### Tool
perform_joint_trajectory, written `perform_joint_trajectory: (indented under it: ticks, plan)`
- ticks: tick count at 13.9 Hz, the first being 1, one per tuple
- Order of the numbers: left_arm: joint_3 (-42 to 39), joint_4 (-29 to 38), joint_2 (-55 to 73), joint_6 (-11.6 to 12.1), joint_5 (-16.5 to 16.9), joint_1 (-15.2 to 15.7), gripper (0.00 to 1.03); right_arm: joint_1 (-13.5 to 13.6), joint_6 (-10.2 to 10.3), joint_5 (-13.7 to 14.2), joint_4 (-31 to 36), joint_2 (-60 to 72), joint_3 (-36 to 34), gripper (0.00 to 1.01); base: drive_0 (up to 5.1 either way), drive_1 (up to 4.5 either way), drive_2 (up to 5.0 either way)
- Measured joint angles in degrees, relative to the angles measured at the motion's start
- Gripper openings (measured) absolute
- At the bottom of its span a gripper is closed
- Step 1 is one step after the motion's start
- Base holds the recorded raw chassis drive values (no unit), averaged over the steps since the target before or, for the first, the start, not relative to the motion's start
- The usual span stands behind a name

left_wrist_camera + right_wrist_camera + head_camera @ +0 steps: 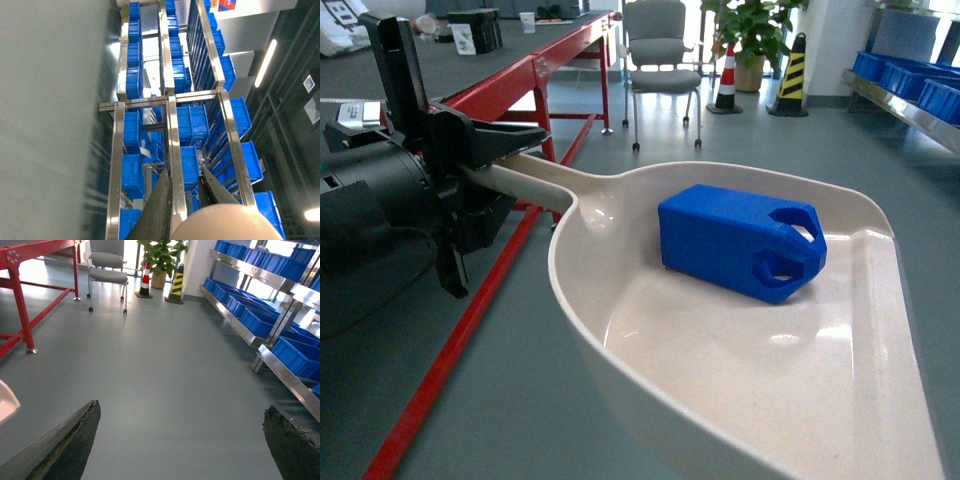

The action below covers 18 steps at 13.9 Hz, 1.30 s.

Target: Place part in tray to right shelf

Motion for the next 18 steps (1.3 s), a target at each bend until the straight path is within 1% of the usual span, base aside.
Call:
perform_joint_trajectory:
  ticks: [18]
  plan:
    - [-0.02,-0.17,0.0,0.04,0.2,0.09,0.13,0.02,0.0,0.0,0.07,-0.07,0.0,0.98,0.0,4.22,-4.2]
